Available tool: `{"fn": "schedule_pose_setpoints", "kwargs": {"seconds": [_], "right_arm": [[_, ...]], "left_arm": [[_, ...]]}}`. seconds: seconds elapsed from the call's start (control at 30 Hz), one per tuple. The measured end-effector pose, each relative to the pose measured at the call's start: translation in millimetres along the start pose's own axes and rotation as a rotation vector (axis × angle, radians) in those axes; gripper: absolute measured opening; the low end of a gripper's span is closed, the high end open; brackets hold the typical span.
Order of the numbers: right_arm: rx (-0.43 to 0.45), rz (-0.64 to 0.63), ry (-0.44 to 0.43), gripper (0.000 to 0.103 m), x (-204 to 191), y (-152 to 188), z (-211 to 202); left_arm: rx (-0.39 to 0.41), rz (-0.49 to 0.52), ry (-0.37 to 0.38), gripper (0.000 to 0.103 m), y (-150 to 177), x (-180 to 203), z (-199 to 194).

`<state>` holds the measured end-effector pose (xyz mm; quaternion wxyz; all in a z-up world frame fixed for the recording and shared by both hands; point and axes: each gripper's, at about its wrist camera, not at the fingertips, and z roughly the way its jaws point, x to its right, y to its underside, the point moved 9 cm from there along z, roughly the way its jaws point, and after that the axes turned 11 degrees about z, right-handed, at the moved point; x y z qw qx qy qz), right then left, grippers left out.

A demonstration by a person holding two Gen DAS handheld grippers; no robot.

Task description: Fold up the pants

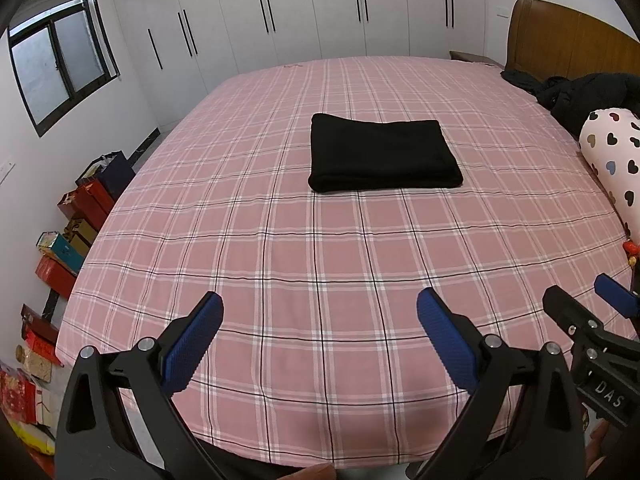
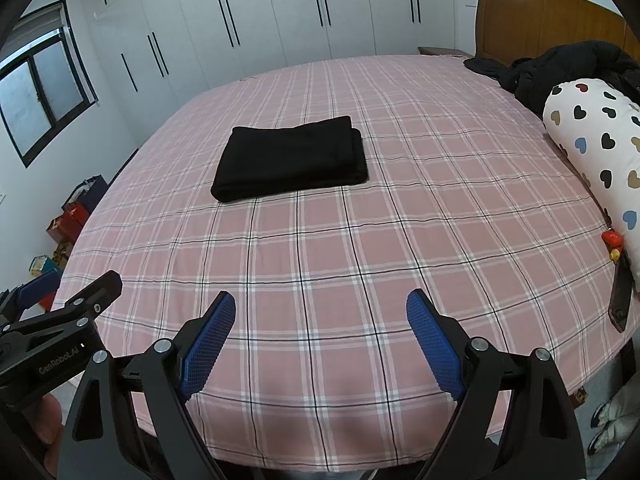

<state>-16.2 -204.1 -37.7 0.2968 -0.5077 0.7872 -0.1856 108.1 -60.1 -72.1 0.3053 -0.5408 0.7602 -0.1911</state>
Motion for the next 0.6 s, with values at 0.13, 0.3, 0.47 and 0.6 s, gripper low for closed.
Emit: {"fn": "schedule_pose_setpoints", "kwargs": {"seconds": [0.13, 0.3, 0.47, 0.6], "right_arm": [[-0.006, 0.005, 0.000, 0.086, 1, 2, 1], [-0.012, 0.008, 0.002, 0.086, 1, 3, 3], [-0.012, 0.012, 0.003, 0.086, 1, 2, 2], [-0.001, 0.012, -0.004, 0.086, -1, 0, -2]], "left_arm": [[0.025, -0.008, 0.020, 0.095, -2, 2, -2], [0.073, 0.001, -0.009, 0.095, -8, 0, -6], [0.050, -0.013, 0.018, 0.095, -10, -2, -7], [0.058, -0.009, -0.020, 0.095, -12, -4, -12]]}}
